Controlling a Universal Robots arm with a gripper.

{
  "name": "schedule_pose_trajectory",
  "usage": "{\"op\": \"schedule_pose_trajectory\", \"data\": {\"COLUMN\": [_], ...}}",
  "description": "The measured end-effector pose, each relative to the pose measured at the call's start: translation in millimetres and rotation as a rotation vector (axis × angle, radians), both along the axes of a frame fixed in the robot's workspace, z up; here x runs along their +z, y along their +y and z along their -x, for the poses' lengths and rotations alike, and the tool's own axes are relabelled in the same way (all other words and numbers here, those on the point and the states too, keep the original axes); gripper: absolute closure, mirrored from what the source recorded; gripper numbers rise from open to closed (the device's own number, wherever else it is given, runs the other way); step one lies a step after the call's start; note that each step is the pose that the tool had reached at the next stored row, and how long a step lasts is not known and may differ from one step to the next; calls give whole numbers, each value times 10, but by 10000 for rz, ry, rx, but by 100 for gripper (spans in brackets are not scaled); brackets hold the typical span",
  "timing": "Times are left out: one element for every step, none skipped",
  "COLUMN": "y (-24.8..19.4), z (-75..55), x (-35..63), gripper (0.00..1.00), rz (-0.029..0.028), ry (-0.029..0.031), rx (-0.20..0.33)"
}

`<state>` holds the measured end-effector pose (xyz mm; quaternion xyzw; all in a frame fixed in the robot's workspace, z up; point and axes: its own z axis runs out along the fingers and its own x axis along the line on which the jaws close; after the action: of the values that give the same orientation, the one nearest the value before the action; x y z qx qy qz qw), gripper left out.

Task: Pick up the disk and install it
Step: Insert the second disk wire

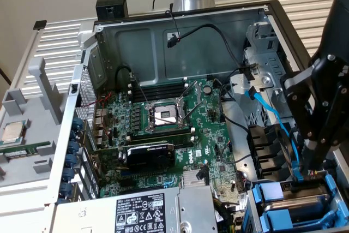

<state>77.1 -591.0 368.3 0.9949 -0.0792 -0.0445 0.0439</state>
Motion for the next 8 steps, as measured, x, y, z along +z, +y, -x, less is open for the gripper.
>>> {"op": "schedule_pose_trajectory", "data": {"y": [10, 19, 21, 20, 20, 20, 20, 20], "z": [0, 0, 0, 0, 0, 0, 0, 0], "x": [0, -2, -1, -1, -1, -1, -1, -1], "gripper": [89, 89, 89, 89, 89, 89, 89, 89], "rz": [0, -2, -1, -1, 0, -1, 0, 0], "ry": [-1, -1, -1, -1, -2, -2, -1, -1], "rx": [27, 56, 68, 68, 68, 69, 69, 69]}}
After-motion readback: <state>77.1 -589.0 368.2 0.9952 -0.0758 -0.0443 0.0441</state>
